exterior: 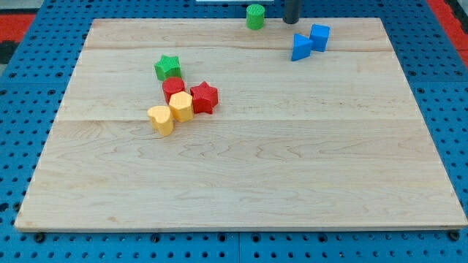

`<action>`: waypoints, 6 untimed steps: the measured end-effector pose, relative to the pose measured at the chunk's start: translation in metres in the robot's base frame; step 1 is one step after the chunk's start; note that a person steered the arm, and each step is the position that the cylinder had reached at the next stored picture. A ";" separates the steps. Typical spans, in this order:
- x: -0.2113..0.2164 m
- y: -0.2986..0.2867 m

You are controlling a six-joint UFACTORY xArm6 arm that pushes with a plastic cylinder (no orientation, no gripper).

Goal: Push the green star slightly towards left

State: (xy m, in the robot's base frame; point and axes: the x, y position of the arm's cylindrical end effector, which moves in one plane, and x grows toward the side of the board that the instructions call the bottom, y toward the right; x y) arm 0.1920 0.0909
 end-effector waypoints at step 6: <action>0.149 -0.216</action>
